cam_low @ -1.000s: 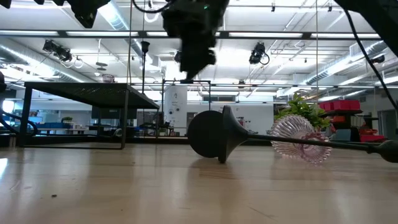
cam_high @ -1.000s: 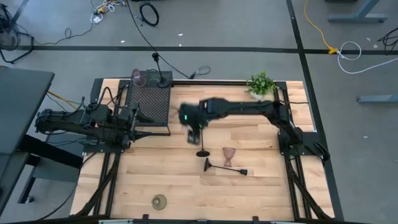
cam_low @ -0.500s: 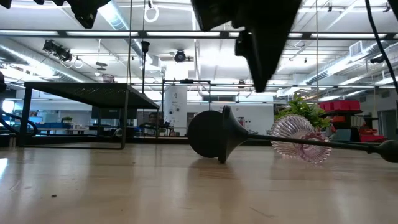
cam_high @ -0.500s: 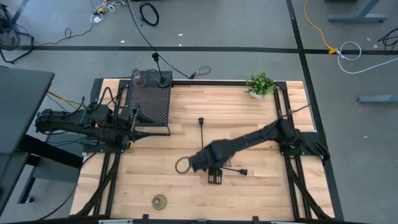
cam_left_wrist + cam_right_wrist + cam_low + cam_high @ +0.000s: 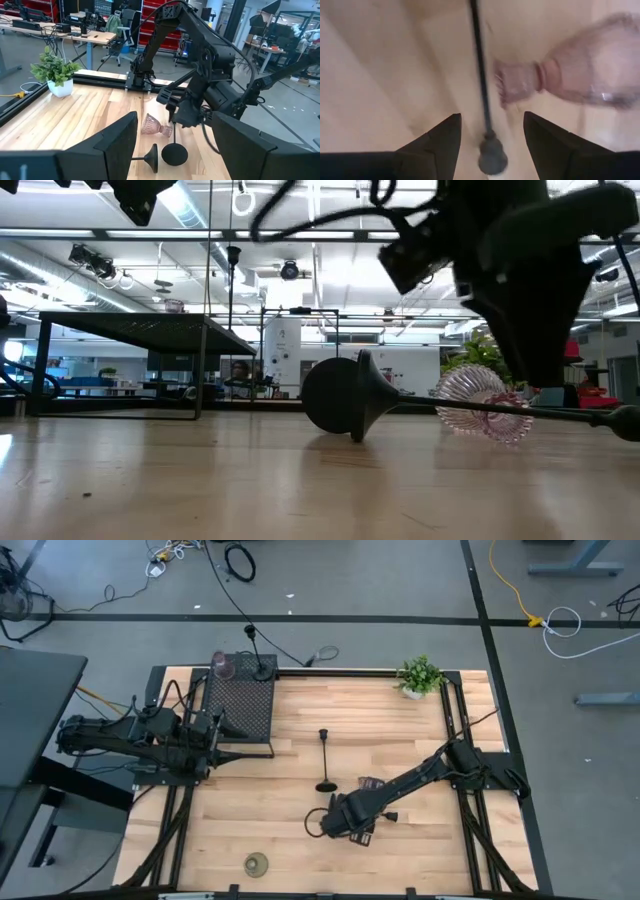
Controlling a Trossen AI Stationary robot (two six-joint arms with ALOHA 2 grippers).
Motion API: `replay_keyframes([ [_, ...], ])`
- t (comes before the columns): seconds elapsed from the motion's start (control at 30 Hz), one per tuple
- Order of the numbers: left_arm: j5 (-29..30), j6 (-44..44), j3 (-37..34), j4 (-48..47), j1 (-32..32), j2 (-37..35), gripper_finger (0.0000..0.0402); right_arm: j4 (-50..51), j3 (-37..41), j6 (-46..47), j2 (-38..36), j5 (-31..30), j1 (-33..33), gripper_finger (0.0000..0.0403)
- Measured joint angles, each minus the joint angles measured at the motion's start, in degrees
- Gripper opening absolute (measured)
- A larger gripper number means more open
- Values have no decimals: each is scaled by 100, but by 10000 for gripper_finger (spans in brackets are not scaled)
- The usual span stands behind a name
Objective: Pick & Place candle stick holders
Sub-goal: Align the right black candle holder with the other black candle holder on the shelf
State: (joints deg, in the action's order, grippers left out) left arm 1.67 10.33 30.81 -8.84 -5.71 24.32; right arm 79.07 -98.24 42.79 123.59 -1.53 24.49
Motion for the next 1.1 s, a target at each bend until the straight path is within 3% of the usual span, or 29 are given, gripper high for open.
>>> replay_keyframes([
  [0.33, -150, 107, 0, 2, -1, 0, 259, 274, 18, 568, 2, -233, 493, 215],
  [0.67, -190, 103, 0, 4, 0, 0, 259, 57, 18, 823, 2, -513, 570, 215],
  [1.1, -192, 102, -2, 4, 1, 0, 259, -163, 504, 987, 2, -354, 601, 215],
])
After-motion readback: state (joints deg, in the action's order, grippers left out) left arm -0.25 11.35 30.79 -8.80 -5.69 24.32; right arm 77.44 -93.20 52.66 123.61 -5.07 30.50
